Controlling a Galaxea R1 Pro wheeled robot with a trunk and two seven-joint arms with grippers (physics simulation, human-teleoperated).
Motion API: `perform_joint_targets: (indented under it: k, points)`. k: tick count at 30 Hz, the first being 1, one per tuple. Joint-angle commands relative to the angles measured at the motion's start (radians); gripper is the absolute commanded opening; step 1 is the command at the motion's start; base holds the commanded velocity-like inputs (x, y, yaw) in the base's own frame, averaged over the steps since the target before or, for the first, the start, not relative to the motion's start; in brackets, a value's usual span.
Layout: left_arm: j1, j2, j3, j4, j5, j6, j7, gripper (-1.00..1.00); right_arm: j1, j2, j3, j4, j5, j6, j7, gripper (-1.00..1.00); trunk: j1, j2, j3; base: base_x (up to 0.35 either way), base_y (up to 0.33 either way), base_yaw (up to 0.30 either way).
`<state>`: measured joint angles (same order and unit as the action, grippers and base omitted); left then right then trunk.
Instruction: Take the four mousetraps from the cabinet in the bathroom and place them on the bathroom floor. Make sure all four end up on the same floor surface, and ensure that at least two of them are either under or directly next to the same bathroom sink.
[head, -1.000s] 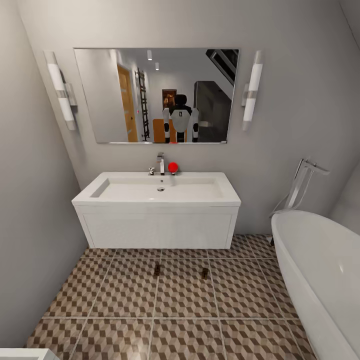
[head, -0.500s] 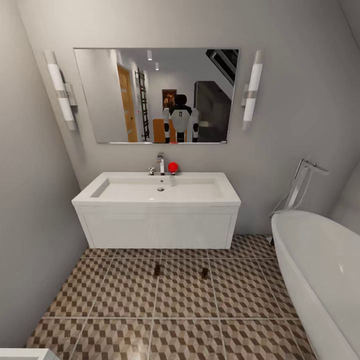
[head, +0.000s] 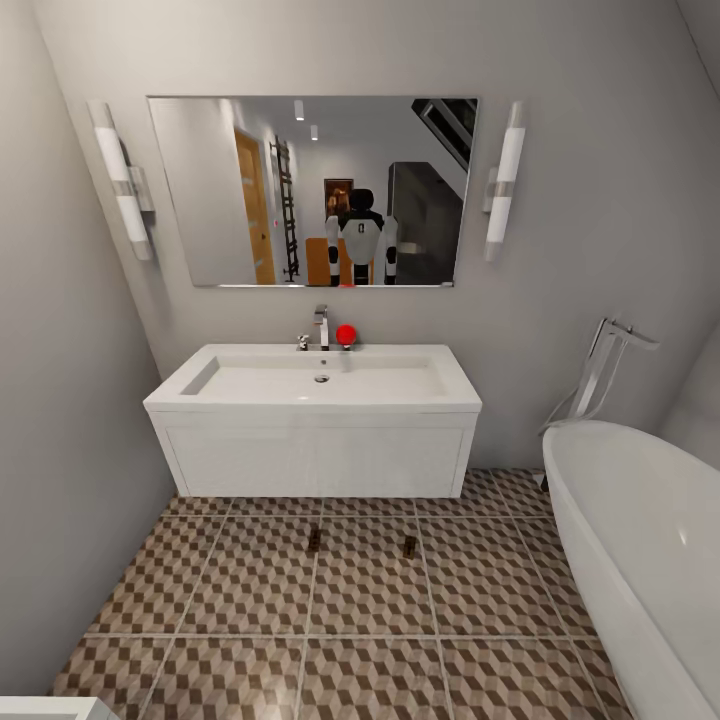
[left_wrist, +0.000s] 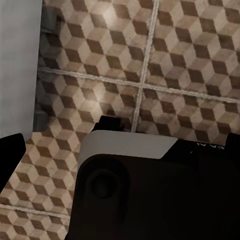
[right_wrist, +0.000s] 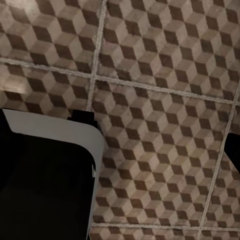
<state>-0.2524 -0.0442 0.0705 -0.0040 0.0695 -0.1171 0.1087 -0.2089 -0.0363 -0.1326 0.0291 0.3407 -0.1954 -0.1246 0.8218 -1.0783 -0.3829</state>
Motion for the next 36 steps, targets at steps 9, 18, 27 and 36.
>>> perform_joint_targets:
  k: [9,18,27,36]
  points:
    - [-0.001,-0.002,0.006,0.001,0.006,-0.003,0.000,1.00,-0.001,-0.005,-0.008,0.003,0.011,-0.010,-0.001,1.00,0.000,-0.001,-0.001,0.000,0.000,0.000]
    - [-0.001,-0.003,0.006,0.001,0.006,-0.002,0.000,1.00,-0.001,-0.004,-0.008,0.003,0.011,-0.010,-0.002,1.00,0.000,-0.001,-0.001,0.000,0.000,0.000]
    - [0.001,-0.002,0.006,0.001,0.006,-0.005,0.000,1.00,-0.001,-0.005,-0.008,0.003,0.011,-0.010,-0.001,1.00,0.000,-0.001,-0.001,-0.033,0.000,0.000]
    - [0.008,-0.002,0.006,0.001,0.005,-0.003,0.000,1.00,-0.001,-0.005,-0.008,0.003,0.011,-0.010,-0.002,1.00,0.000,-0.001,-0.001,-0.293,0.000,0.000]
